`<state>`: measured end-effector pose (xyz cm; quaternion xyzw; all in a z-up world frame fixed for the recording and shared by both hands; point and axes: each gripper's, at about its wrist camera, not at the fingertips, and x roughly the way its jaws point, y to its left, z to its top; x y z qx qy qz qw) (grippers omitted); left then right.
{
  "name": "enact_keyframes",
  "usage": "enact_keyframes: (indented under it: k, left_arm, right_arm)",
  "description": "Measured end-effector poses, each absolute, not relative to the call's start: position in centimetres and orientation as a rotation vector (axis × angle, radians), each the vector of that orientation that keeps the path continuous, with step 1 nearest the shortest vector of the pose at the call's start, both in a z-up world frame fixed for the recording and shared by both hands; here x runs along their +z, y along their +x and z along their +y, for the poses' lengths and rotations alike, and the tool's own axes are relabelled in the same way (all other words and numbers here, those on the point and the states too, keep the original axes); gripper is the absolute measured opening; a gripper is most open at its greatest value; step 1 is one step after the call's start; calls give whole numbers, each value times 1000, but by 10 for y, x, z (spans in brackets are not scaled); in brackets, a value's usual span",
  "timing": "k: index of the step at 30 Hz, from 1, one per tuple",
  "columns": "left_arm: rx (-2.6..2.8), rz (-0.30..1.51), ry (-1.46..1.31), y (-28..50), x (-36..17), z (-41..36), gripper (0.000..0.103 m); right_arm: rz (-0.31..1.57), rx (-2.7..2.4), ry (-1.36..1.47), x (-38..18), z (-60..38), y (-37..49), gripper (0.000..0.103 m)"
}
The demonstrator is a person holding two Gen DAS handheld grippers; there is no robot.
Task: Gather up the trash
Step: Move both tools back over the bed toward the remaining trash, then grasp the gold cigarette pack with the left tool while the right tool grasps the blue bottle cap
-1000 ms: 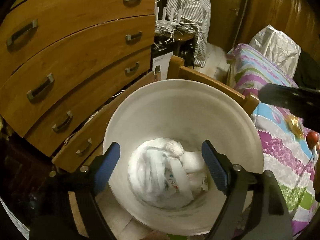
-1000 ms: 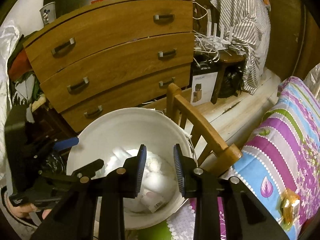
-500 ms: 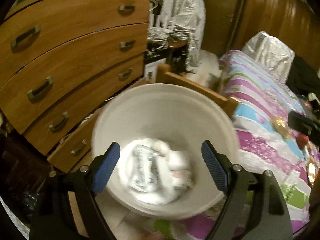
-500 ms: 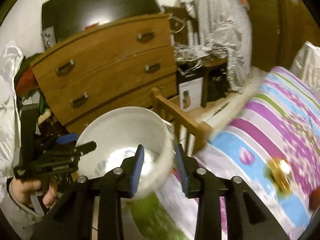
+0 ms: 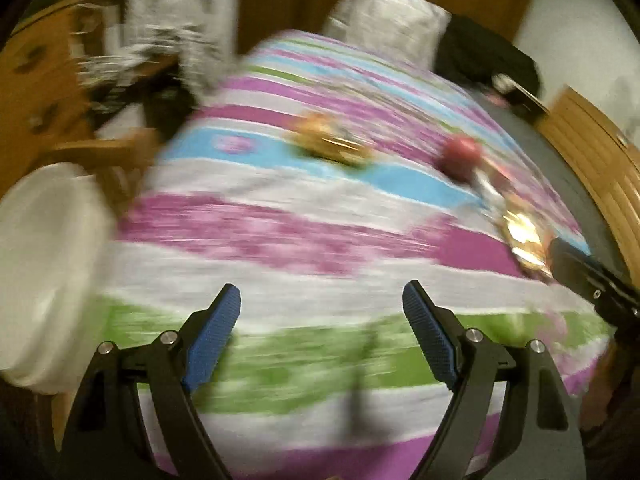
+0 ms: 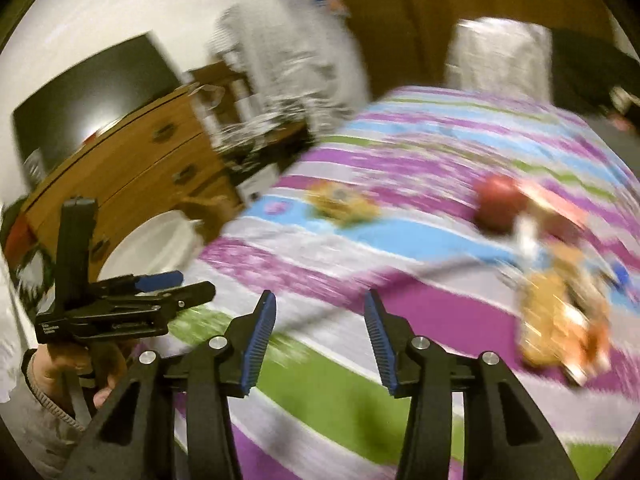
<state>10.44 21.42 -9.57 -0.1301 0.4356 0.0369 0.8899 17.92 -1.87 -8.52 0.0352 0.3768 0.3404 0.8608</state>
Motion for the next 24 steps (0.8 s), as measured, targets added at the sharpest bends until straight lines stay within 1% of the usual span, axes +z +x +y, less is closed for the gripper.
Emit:
enact_keyframes:
  k: [6,10,15,17,18,24]
  left_arm:
    - [-163,1001,-299,176,-113,107,80]
    - [-231,1069,-380,220,-134,69,80]
    - [-253,1101,-390,247,-147,31,80]
    - [-247,1096,-370,254,-144,21,80]
    - [-244,1095,-361,257,-145,17,83]
    - [-211,1099,-297,274,-151,2,83]
  right_arm:
    - [782,535,217,-105,-155,180,55]
    - [774,470,260,-117,-212,184,57]
    - [775,435,279,-130,-249,194,63]
    - [781,425,275,-132,-246,207,63]
    - [782,416,262,-136,-252,213,63]
    - [804,366,131,-150,-267,267,63]
